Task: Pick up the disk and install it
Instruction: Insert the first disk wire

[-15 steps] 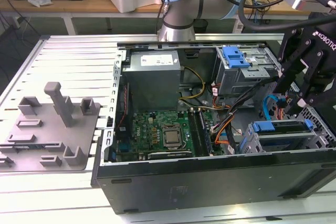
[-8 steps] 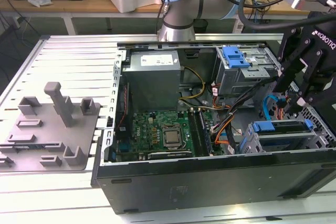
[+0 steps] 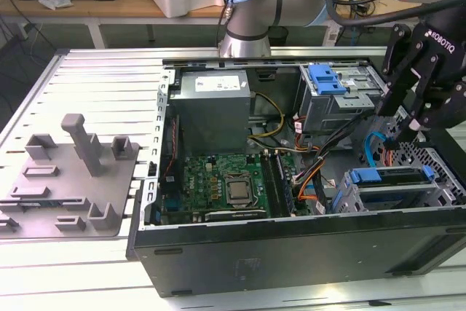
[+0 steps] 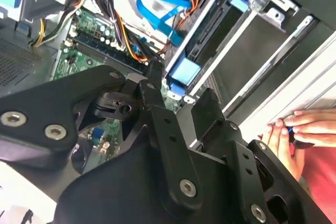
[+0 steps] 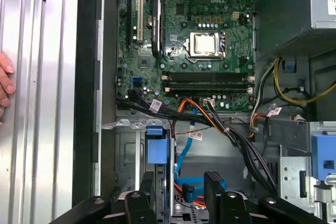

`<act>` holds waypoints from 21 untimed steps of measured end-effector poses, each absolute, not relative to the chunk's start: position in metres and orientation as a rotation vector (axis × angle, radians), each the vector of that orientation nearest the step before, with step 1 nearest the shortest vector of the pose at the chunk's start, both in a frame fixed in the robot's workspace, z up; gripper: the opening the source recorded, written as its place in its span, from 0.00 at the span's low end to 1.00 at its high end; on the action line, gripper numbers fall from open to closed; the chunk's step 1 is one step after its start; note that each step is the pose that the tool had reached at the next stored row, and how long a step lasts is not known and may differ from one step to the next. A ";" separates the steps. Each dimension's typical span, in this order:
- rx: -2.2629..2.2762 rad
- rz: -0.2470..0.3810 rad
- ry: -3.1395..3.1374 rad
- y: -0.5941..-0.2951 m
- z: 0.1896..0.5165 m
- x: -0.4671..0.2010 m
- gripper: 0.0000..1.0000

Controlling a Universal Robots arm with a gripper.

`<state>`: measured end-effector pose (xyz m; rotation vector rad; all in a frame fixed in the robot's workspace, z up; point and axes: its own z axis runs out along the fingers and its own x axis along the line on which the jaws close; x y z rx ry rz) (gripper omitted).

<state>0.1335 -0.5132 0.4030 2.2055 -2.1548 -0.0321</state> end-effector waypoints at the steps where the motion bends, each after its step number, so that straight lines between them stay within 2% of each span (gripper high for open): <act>1: 2.210 -0.021 -2.160 -0.512 0.403 0.134 0.50; 6: 2.199 -0.012 -2.181 -0.510 0.401 0.136 0.49; 7: 2.194 -0.012 -2.185 -0.509 0.401 0.137 0.42; 17: 2.078 -0.014 -2.296 -0.508 0.395 0.143 0.42; 21: 2.055 0.011 -2.297 -0.503 0.394 0.148 0.42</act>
